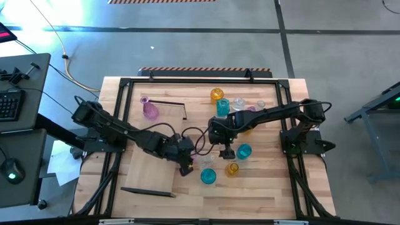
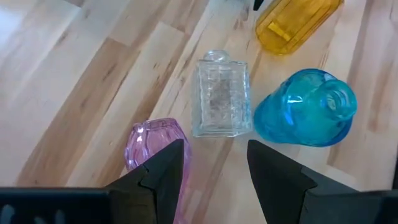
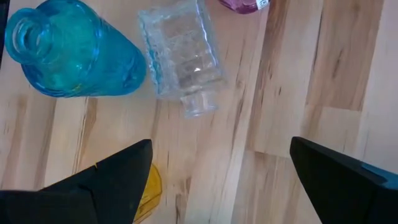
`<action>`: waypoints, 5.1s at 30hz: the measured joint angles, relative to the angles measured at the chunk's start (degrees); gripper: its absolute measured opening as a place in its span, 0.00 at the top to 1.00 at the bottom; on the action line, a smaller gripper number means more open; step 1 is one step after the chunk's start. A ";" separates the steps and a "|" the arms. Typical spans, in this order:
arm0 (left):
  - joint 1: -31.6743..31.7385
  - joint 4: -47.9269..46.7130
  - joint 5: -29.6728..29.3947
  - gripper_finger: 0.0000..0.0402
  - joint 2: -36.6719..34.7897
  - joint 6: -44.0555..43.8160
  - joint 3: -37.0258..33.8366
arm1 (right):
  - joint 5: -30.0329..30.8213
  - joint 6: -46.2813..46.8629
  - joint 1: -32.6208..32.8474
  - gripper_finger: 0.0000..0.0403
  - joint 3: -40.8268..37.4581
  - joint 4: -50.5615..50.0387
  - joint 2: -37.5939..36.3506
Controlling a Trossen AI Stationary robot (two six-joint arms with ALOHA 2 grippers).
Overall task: Sort vases onto shelf
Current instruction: Put the bottom left transparent flower vase on the shelf
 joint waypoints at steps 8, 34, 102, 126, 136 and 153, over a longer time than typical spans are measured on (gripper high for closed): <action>0.10 2.90 -7.67 0.58 -5.75 0.29 -0.07 | -2.15 -0.13 0.00 0.09 0.00 1.56 -0.02; -0.01 3.27 -15.89 0.58 -22.85 7.31 -0.02 | -3.97 3.48 3.08 0.09 0.04 7.18 9.83; 0.00 3.41 -17.78 0.58 -22.86 5.78 -0.05 | -6.16 0.33 4.79 0.60 0.37 5.92 13.03; -0.26 3.44 -17.81 0.58 -22.86 6.31 -0.05 | -0.20 -2.86 3.58 0.78 8.06 -13.88 12.87; -1.03 3.38 -18.51 0.58 -23.36 8.27 -0.07 | 4.00 -5.66 1.96 0.77 22.13 -25.27 12.90; -4.74 -3.05 -20.90 0.58 -26.18 6.18 -0.05 | 6.91 -4.70 -1.67 0.77 43.17 -38.42 12.90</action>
